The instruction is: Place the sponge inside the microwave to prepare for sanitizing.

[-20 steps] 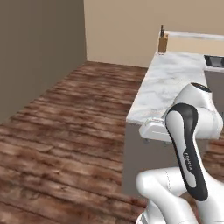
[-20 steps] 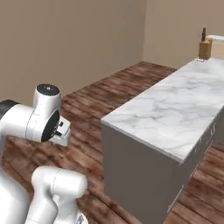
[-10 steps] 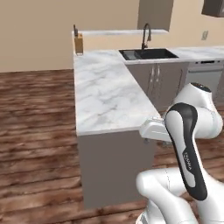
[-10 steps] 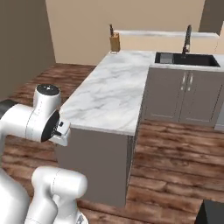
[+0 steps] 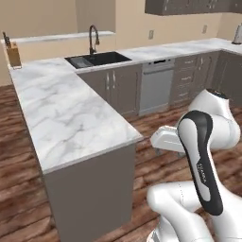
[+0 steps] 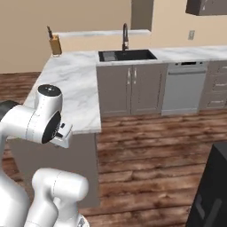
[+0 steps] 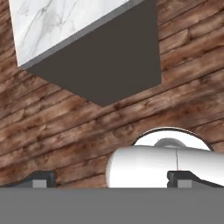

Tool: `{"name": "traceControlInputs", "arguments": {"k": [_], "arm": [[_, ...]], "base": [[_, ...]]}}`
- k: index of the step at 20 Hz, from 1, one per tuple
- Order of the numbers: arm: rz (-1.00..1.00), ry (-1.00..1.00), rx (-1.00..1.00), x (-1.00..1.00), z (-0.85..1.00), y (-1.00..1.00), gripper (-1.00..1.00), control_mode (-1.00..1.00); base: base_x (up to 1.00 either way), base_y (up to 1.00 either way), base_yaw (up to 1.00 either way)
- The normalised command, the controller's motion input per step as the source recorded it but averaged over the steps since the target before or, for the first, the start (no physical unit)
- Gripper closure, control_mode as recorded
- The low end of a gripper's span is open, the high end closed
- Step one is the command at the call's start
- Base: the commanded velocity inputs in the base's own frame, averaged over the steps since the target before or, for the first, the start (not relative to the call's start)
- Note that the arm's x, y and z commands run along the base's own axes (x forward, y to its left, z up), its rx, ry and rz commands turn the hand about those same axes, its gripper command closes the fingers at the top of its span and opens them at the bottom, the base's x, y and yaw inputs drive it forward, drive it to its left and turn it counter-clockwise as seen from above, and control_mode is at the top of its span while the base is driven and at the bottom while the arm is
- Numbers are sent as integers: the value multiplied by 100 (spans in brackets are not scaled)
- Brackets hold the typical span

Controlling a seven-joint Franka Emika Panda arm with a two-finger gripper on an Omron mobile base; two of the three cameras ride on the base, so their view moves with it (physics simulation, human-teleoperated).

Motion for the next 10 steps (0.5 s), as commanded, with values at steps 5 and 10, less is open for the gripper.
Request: {"name": "traceControlInputs", "arguments": {"k": [5,10], "arm": [[0,0,0,0,0,0,-100,100],[0,0,0,0,0,0,-100,100]], "base": [[33,17,-53],[29,12,-45]]}}
